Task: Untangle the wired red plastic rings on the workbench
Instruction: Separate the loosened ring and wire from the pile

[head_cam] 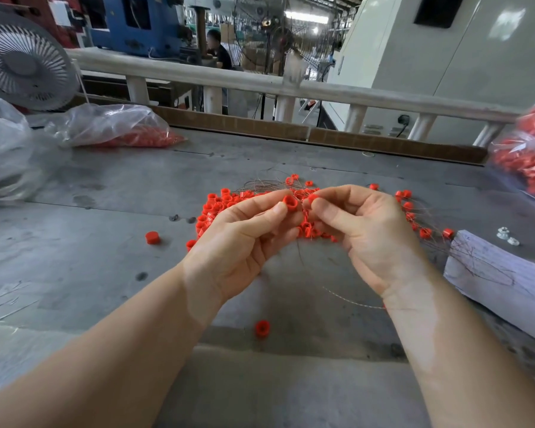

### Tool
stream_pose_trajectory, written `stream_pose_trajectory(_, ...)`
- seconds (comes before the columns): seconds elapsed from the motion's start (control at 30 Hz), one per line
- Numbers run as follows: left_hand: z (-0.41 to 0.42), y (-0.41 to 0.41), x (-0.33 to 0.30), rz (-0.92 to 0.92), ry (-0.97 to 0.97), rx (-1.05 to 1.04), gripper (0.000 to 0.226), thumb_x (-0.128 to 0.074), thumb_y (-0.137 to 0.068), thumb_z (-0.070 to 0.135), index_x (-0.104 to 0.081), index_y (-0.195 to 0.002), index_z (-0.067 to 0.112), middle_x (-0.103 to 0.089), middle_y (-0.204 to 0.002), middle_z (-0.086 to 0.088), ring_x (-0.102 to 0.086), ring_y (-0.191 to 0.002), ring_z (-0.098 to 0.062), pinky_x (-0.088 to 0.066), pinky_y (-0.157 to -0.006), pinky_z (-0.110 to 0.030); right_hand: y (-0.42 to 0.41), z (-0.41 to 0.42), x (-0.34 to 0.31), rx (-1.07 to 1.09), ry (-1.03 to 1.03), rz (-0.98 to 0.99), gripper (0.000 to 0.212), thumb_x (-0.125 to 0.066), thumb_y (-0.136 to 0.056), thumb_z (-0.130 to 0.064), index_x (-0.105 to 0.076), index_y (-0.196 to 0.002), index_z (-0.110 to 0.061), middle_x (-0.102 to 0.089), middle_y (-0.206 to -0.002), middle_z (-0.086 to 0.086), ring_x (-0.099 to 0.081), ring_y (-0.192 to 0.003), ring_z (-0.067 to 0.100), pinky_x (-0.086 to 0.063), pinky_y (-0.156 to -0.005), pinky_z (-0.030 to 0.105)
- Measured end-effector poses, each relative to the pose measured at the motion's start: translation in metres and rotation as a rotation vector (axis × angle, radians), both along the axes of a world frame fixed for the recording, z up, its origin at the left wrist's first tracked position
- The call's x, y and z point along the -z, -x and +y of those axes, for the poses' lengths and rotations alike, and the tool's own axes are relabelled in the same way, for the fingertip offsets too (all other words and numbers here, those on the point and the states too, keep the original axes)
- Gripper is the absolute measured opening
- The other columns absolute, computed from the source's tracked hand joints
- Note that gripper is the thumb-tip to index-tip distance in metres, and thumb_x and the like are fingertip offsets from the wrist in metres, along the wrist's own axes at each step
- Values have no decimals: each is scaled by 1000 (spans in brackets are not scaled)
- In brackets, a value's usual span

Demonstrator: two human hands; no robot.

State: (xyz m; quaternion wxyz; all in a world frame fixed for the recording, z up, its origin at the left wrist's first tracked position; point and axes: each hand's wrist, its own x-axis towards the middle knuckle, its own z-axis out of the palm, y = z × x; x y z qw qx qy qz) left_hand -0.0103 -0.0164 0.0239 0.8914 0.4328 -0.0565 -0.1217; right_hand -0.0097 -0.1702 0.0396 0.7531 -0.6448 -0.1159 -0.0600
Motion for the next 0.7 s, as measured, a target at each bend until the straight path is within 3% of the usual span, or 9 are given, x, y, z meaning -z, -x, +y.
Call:
stream_pose_trajectory(0.13, -1, 0, 0, -29, -1, -12, 18, -62, -68, 8, -77, -75, 13, -72, -75, -4, -70, -70, -9, -56, -61, -19, 1, -2, -2, -85, -161, 63, 14, -70, -57, -9, -76, -68, -15, -73, -74, 2, -67, -67, 6, -52, -62, 15)
stream_pose_trajectory(0.37, -3, 1, -1, -75, 5, -29, 17, -63, -67, 8, -77, -73, 13, -72, -73, -4, -70, -69, -10, -56, -63, -19, 1, 1, -2, -85, -180, 60, 13, -64, -64, -8, -74, -72, -12, -72, -73, 3, -65, -63, 6, -52, -59, 15)
stream_pose_trajectory(0.6, -4, 0, 0, -104, -9, -29, 14, -65, -66, 9, -77, -73, 13, -72, -75, -4, -70, -70, -9, -55, -63, -17, 4, 5, 0, 53, 24, -127, 9, -69, -69, -12, -71, -73, -20, -72, -73, -3, -63, -66, 5, -50, -58, 16)
stream_pose_trajectory(0.7, -4, 0, 1, -113, -16, -31, 14, -66, -65, 10, -77, -74, 13, -72, -75, -4, -70, -71, -9, -54, -63, -16, 3, 5, 1, 167, 189, -282, 24, -70, -78, -3, -70, -72, -26, -71, -74, -7, -63, -70, 6, -50, -66, 21)
